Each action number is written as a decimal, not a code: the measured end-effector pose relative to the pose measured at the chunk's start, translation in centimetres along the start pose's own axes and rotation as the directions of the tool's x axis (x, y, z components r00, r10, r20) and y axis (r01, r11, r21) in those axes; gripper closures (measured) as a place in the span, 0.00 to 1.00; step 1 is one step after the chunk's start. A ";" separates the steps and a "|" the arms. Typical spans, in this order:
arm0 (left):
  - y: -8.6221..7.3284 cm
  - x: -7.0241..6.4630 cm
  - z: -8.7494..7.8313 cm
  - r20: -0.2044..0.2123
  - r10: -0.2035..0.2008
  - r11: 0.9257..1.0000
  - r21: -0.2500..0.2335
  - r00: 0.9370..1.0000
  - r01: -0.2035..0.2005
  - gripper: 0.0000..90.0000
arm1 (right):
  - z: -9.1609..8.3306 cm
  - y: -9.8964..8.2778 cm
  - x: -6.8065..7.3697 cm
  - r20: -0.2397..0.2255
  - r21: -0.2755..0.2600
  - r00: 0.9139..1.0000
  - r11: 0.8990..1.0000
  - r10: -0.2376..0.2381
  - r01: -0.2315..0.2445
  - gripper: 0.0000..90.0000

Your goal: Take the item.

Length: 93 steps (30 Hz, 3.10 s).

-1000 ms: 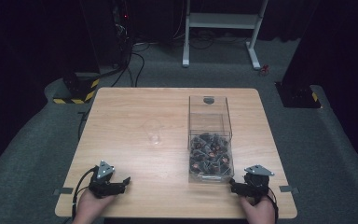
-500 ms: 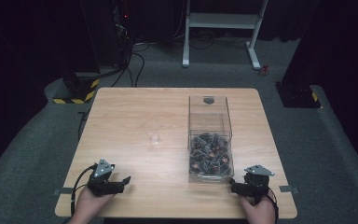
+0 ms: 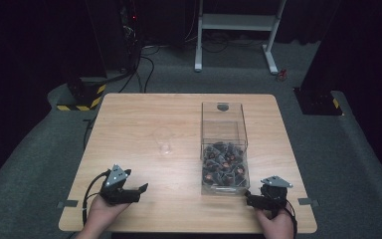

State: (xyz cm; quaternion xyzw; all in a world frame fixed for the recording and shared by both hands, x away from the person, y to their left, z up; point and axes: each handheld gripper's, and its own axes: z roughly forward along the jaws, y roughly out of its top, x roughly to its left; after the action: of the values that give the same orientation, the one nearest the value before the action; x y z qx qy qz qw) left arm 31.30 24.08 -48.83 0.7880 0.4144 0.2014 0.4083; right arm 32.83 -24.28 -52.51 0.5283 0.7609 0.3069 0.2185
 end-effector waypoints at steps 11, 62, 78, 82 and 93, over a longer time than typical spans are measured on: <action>2.2 -2.2 0.7 0.064 0.032 0.999 -0.038 0.997 -0.029 0.19 | 0.0 0.0 0.0 -0.001 0.000 1.000 1.000 -0.001 0.001 0.09; 8.9 -6.3 3.0 0.196 0.082 0.990 -0.132 0.977 -0.056 0.22 | -0.1 -0.1 0.0 -0.012 0.001 1.000 1.000 -0.010 0.010 0.09; 10.4 -7.9 4.6 0.236 0.107 0.985 -0.155 0.966 -0.071 0.22 | -0.2 -0.1 0.0 -0.010 0.002 1.000 1.000 -0.010 0.010 0.09; 10.7 -8.1 4.9 0.247 0.104 0.986 -0.154 0.963 -0.067 0.22 | -0.2 -0.2 0.0 -0.012 0.003 1.000 1.000 -0.010 0.010 0.09; 11.5 -8.9 5.7 0.268 0.115 0.985 -0.153 0.956 -0.076 0.22 | -0.2 -0.1 0.0 -0.013 0.003 1.000 1.000 -0.012 0.012 0.09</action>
State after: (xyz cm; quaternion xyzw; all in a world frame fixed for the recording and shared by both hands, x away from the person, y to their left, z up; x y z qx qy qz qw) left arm 35.56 10.37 -42.63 0.7966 0.2994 0.1379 0.5067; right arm 32.63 -24.35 -52.48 0.5220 0.7659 0.3080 0.2147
